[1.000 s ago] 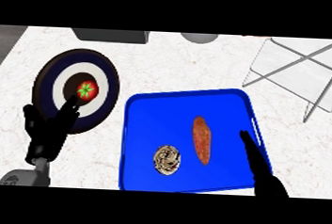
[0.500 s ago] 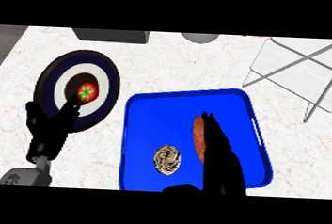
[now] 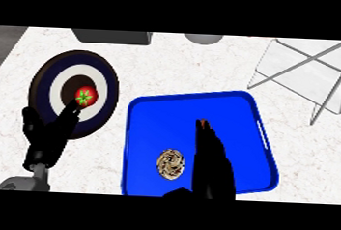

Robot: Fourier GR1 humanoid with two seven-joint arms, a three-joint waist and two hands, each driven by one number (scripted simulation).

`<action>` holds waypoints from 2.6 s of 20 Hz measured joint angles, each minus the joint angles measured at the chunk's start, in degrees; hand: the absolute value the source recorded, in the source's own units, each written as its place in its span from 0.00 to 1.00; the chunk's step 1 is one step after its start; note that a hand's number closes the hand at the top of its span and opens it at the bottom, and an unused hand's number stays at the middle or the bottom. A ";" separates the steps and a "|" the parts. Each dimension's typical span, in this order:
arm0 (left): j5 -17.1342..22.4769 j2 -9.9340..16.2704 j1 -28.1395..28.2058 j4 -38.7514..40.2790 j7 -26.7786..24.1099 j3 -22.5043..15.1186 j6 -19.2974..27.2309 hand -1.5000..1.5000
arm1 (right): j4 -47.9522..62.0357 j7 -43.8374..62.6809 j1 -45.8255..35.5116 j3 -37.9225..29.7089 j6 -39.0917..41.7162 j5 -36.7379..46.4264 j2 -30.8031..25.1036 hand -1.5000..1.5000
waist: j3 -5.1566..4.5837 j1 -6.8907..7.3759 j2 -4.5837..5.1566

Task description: Pick the cupcake from the tray and place it in the tiered shelf

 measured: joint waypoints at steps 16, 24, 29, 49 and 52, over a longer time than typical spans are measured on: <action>-0.50 -0.31 -0.81 1.29 0.09 0.89 -0.82 0.50 | 10.70 0.05 -2.62 1.06 -3.53 0.86 0.04 0.00 | 0.10 -0.08 0.00; -0.84 -0.75 -0.45 1.08 -0.21 1.02 -1.10 0.50 | 15.31 0.01 -3.84 1.02 -5.43 2.40 0.04 0.00 | 0.12 -0.18 -0.03; -0.32 -0.33 -0.36 1.11 -0.08 1.86 -2.08 0.50 | 17.27 -1.01 -3.68 1.52 -8.00 2.75 0.09 0.00 | 0.12 -0.14 0.01; -2.26 -2.00 -1.33 2.33 0.20 2.13 -2.21 0.50 | 26.91 -7.25 -12.85 9.42 -13.39 -7.68 -0.21 1.00 | -0.29 0.23 -0.80; -2.19 -1.80 -1.65 2.30 0.79 2.51 -2.47 0.50 | 25.96 -6.05 -15.72 12.40 -14.88 -6.71 -0.09 1.00 | -0.16 0.32 -0.55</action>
